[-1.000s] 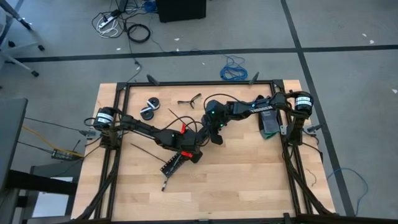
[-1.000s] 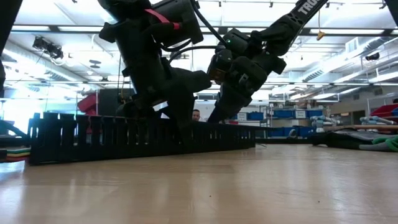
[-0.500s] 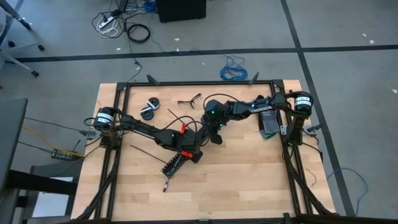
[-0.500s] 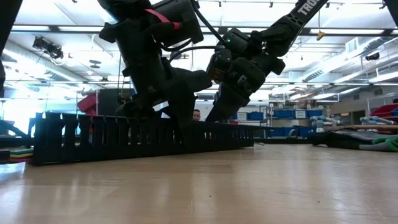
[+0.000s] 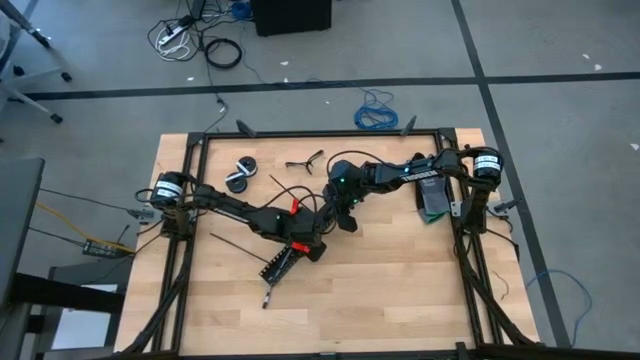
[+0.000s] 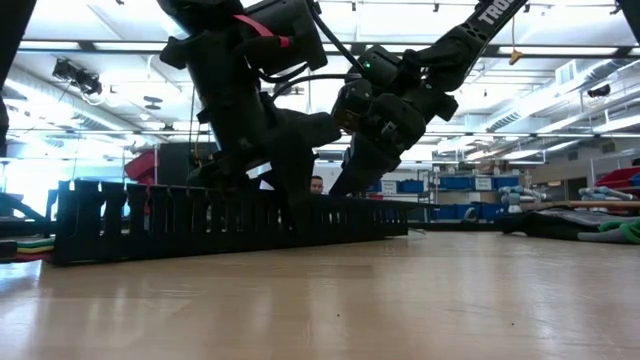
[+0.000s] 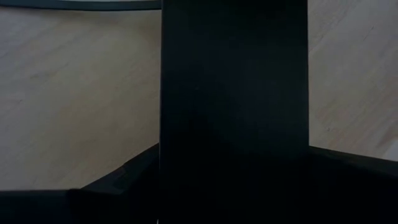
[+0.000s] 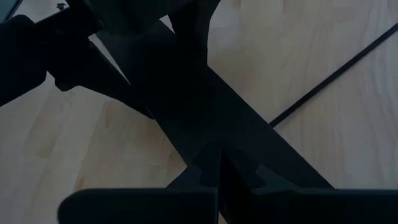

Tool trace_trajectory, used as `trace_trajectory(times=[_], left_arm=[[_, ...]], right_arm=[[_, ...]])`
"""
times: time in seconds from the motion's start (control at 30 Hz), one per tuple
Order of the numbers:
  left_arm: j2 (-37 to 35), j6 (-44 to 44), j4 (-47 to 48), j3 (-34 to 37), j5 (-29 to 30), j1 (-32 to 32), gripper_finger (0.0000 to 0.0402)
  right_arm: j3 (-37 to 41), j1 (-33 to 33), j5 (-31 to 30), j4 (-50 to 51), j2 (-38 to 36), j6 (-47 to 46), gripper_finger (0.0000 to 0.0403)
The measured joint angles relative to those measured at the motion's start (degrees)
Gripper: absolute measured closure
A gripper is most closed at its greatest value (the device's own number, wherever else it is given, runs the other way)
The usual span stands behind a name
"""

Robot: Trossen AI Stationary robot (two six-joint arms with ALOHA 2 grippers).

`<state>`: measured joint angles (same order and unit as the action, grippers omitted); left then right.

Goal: Ziptie cables
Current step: Insert the black cover of the black cable duct

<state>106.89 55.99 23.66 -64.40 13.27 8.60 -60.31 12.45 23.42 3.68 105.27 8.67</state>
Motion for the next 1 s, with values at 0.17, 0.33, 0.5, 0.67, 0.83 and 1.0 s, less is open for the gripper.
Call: trace_trajectory(times=[0.17,0.33,0.5,0.67,0.83,1.0], left_arm=[[0.0,-3.98,0.33,0.0,-0.72,-0.04,0.0146],[-0.02,-6.97,-0.23,0.0,-2.49,0.07,0.0102],[-0.04,-7.38,-0.18,-0.07,-2.73,0.02,0.0043],[-0.07,-6.65,1.18,-0.73,-6.31,-0.65,0.0007],[-0.25,-7.6,6.34,-3.16,-6.81,-0.72,0.0005],[-1.42,-9.57,16.3,-7.31,-4.74,-0.68,0.0006]], right_arm=[[0.0,0.0,0.29,0.0,0.0,0.0,0.0403],[0.02,0.0,0.35,0.0,0.0,0.0,0.0403],[0.0,0.0,0.17,-0.02,0.0,0.0,0.0402],[0.0,0.0,0.19,0.02,0.0,0.0,0.0402],[0.0,0.0,0.2,0.04,0.0,0.0,0.0402],[0.0,0.0,0.2,0.22,0.0,0.04,0.0402]])
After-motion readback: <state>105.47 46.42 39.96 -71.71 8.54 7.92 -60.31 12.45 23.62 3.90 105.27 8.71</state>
